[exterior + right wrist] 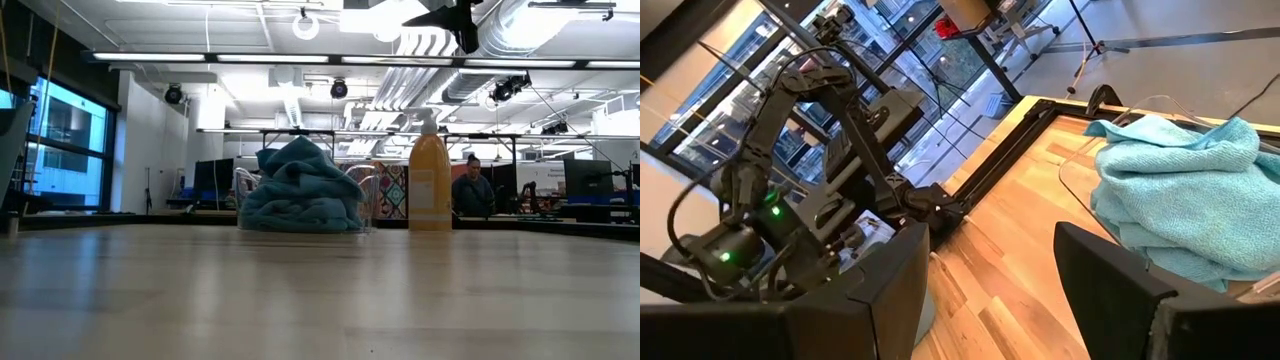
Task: Sort microfiber towel by color & place in baskets
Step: Put the green microfiber towel into the blue bin
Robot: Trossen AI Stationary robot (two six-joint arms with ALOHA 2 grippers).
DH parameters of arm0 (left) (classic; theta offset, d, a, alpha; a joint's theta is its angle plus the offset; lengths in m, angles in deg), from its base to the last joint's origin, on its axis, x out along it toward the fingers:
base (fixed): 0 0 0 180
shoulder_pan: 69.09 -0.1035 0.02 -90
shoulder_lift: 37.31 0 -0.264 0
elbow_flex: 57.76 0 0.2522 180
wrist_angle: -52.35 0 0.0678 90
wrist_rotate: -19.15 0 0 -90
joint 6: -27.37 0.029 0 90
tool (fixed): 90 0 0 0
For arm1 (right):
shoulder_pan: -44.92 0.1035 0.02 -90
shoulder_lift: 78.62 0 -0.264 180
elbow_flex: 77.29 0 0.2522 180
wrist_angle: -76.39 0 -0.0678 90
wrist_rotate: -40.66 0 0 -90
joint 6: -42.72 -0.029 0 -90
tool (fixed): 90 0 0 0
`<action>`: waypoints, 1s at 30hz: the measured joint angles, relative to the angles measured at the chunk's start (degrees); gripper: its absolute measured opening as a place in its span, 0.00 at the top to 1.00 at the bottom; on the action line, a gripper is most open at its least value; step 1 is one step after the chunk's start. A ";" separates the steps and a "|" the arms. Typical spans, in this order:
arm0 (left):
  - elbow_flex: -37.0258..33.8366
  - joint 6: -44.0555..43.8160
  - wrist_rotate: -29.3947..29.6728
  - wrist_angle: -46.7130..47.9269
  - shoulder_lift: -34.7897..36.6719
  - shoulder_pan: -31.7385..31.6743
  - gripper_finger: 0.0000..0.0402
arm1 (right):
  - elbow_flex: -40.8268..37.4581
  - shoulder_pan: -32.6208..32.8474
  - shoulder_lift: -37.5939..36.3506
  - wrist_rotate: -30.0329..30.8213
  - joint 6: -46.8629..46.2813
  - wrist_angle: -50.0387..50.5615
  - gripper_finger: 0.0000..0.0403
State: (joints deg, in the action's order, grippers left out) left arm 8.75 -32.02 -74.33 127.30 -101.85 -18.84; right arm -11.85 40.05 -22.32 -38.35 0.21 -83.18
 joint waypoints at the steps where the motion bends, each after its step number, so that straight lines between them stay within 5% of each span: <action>1: -0.39 0.23 1.24 -1.19 -0.30 0.19 1.00 | -0.01 0.00 0.00 0.00 -0.03 -0.02 0.46; 9: -0.44 0.58 8.11 -3.45 -4.47 5.26 1.00 | -0.01 0.00 0.00 0.02 0.44 -0.01 0.46; 19: -0.44 -1.70 5.41 -0.62 -14.89 10.52 1.00 | -0.01 0.00 0.00 2.10 0.56 1.77 0.46; 30: -0.21 -4.30 5.50 -8.42 -24.44 10.48 1.00 | -0.02 -0.02 0.00 2.19 0.56 1.81 0.46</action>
State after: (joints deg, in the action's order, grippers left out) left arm 8.54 -36.32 -68.83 118.89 -126.29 -8.36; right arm -11.87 40.03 -22.32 -36.17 0.77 -81.38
